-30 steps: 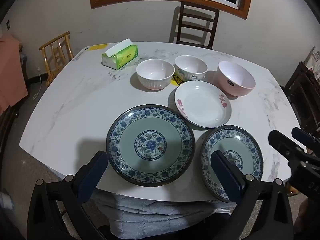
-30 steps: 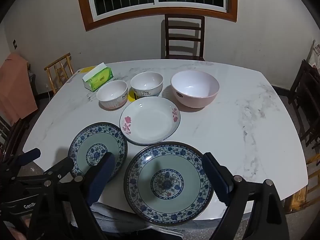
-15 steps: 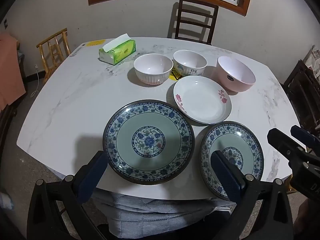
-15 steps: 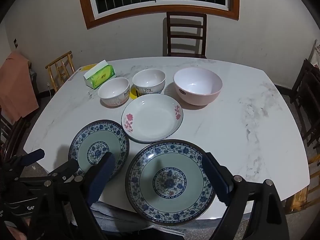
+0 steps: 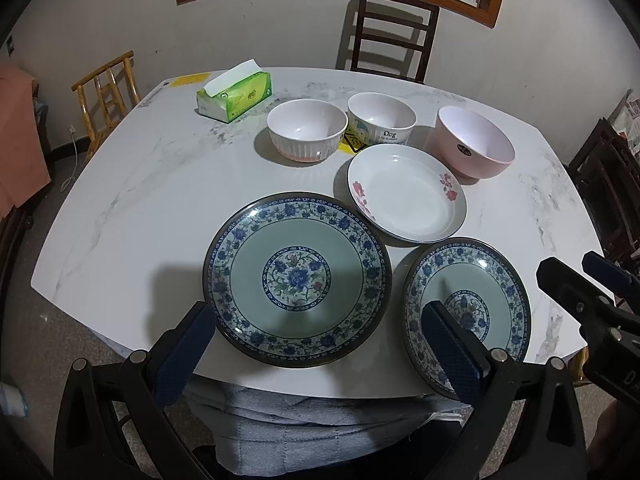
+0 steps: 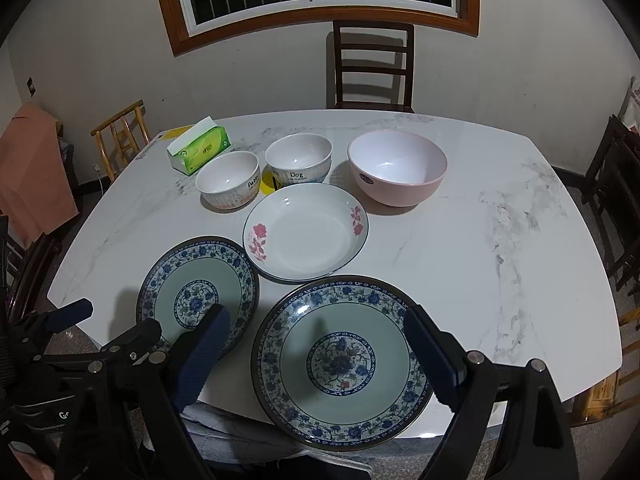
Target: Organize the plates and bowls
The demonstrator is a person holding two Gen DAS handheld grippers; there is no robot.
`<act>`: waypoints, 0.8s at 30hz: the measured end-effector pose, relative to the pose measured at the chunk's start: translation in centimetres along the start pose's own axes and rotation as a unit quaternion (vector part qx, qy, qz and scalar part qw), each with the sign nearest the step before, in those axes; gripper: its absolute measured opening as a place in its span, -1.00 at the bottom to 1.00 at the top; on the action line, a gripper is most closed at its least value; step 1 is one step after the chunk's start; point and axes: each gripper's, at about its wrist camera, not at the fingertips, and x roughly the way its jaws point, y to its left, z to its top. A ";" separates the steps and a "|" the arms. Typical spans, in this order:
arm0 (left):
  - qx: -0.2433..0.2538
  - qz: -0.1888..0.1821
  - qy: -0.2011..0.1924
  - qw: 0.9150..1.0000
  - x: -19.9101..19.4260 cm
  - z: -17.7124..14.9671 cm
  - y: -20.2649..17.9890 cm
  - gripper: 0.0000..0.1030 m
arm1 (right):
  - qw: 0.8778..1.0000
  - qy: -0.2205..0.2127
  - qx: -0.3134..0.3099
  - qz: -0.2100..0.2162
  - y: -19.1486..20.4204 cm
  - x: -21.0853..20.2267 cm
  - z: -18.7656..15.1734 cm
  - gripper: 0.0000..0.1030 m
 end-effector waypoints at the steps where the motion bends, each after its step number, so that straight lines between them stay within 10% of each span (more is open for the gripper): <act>1: 0.000 0.001 0.000 1.000 0.0 0.0 0.0 0.98 | 1.000 0.000 -0.001 0.000 0.0 0.0 0.0 0.76; 24: 0.004 0.000 0.001 1.000 0.4 -0.1 -0.2 0.97 | 1.000 0.005 -0.001 -0.002 0.0 0.3 0.2 0.76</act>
